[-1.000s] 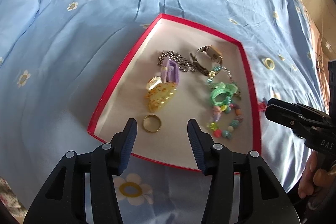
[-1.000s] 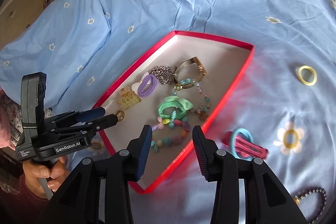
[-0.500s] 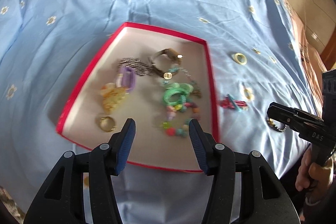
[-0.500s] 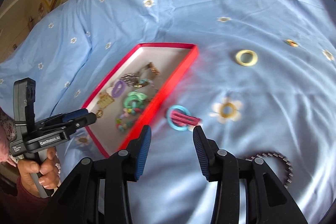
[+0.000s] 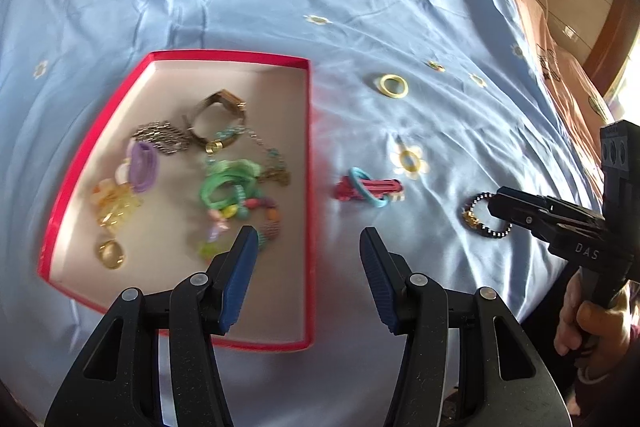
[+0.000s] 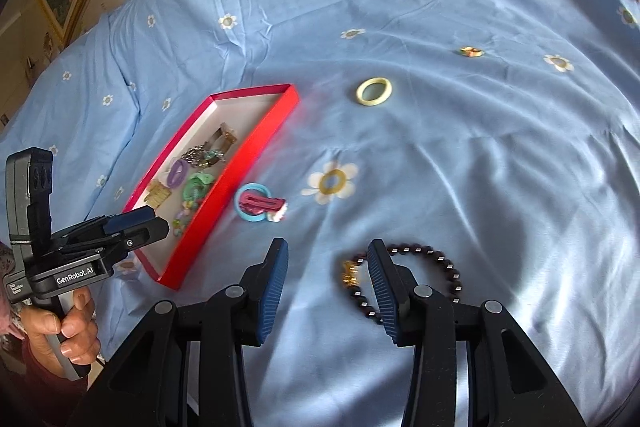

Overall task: Organize jewelry
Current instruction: 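Move both open tools back toward the black bead bracelet and teal tie, then grasp the teal hair tie with the left tool while the right tool grasps the black bead bracelet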

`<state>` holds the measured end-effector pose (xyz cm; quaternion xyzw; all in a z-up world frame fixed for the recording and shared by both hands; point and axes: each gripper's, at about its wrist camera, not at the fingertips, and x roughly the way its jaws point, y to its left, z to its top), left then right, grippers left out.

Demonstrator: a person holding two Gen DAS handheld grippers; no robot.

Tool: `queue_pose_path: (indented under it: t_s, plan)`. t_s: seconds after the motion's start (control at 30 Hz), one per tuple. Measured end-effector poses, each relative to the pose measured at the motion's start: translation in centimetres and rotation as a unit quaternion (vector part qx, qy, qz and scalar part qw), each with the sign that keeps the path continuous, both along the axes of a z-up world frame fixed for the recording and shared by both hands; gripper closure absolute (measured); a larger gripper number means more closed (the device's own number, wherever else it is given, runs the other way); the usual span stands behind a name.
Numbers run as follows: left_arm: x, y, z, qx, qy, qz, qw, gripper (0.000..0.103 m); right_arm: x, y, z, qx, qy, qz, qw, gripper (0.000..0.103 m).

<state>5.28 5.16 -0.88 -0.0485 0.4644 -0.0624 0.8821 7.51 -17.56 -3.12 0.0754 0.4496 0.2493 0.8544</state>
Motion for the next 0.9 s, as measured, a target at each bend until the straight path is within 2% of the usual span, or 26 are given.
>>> queue_pose_path:
  t_s: [0.4, 0.6, 0.67, 0.73, 0.9]
  plan:
    - [3.3, -4.1, -1.3, -0.010, 0.021, -0.036, 0.9991, 0.051, -0.2, -2.8, -0.5, -0.018, -0.007, -0.024, 1.000, 0.060]
    - [5.3, -5.4, -2.9, 0.006, 0.038, -0.035, 0.9986, 0.052, -0.2, -3.8, -0.8, -0.015, -0.007, -0.033, 0.999, 0.060]
    - [5.9, -5.7, -3.3, 0.009, 0.042, -0.037, 0.9984, 0.063, -0.2, -4.0, -0.9, -0.018, -0.007, -0.034, 0.999, 0.060]
    - [6.4, -6.1, -3.8, 0.015, 0.046, -0.044, 0.9979, 0.098, -0.2, -4.2, -1.2, -0.019, -0.005, -0.035, 0.999, 0.060]
    - [6.2, -7.2, -3.5, 0.017, 0.034, -0.065, 0.9972, 0.100, -0.2, -4.7, -1.6, -0.018, -0.002, -0.039, 0.999, 0.060]
